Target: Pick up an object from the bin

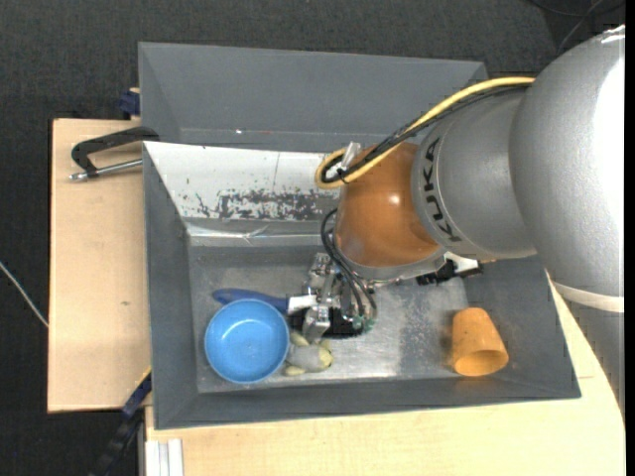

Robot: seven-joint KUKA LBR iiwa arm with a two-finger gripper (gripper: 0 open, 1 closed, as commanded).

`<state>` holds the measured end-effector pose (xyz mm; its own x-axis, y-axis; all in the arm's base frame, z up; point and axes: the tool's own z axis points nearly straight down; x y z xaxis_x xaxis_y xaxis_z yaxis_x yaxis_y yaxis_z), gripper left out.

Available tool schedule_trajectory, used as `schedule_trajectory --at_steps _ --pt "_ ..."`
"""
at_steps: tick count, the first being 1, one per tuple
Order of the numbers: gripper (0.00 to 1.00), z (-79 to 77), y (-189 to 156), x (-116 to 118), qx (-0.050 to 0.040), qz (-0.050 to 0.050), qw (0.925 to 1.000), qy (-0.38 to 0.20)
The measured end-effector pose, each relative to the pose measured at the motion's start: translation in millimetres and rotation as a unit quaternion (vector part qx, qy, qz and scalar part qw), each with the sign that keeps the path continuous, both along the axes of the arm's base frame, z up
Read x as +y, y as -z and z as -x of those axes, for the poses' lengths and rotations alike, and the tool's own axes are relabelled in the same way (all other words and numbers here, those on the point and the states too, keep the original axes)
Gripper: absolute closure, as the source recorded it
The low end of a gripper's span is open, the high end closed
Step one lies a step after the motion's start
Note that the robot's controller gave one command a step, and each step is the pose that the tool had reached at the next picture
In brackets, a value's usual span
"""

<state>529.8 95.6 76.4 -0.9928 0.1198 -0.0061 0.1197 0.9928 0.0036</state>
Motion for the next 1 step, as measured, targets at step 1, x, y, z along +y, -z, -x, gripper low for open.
schedule_trajectory --at_steps 1 --pt "1.00 -1.5 -166.8 -15.8 -0.0029 0.001 0.9975 -0.070"
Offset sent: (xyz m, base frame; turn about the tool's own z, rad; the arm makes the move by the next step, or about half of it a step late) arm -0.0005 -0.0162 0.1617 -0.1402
